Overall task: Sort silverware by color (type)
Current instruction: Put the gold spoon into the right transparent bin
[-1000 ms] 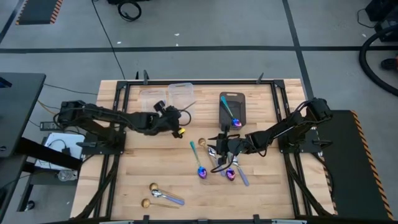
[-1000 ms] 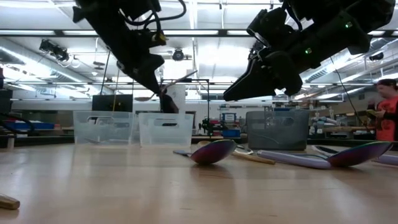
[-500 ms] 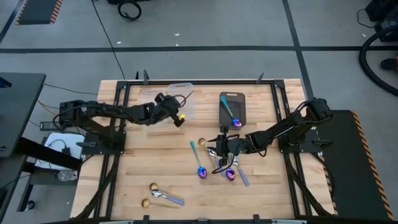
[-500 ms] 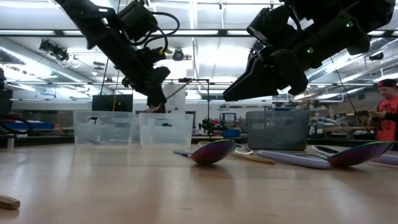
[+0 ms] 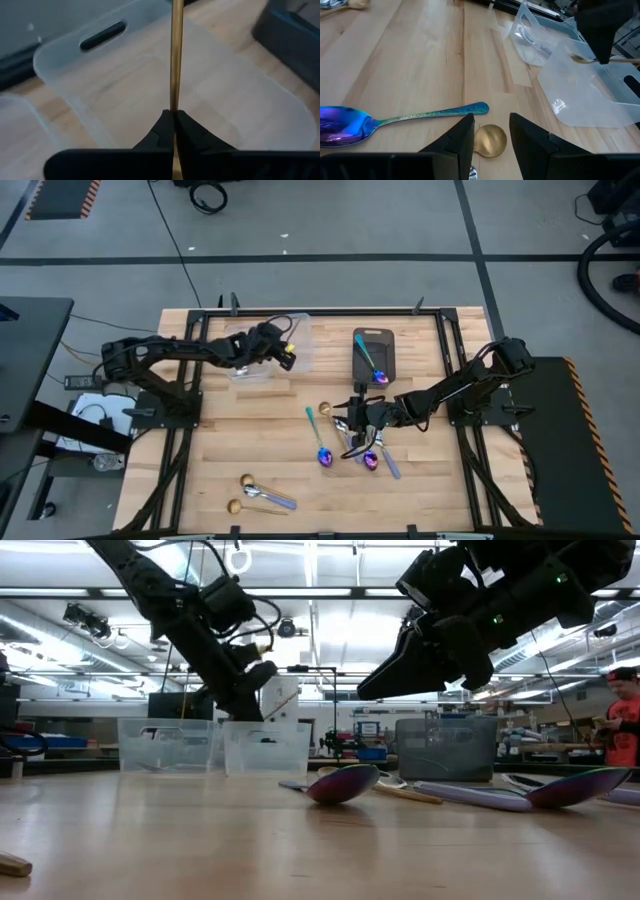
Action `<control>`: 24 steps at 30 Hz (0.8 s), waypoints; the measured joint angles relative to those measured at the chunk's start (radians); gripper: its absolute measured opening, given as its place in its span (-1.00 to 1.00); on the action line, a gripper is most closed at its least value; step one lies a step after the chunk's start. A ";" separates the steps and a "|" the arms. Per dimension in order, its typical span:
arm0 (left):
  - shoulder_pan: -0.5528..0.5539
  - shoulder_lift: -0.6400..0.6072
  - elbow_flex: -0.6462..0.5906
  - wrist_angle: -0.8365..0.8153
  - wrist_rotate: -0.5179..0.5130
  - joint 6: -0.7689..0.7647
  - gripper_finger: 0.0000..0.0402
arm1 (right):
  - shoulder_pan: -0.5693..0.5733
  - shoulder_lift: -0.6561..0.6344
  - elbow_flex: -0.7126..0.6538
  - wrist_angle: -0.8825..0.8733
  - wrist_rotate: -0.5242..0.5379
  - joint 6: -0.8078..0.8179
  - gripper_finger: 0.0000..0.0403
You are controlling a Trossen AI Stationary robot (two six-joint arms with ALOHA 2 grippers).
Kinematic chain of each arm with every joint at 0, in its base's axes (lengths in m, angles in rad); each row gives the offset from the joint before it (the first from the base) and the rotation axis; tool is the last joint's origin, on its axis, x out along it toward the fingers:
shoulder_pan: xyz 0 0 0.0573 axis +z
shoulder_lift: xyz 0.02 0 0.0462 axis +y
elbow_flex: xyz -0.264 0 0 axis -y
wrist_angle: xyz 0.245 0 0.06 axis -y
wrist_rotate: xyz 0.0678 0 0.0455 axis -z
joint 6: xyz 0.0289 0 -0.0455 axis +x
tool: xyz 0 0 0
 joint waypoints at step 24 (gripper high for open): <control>-0.015 0.024 0.001 -0.054 0.062 -0.125 -0.84 | 0.000 0.000 0.000 0.016 -0.016 -0.007 -0.33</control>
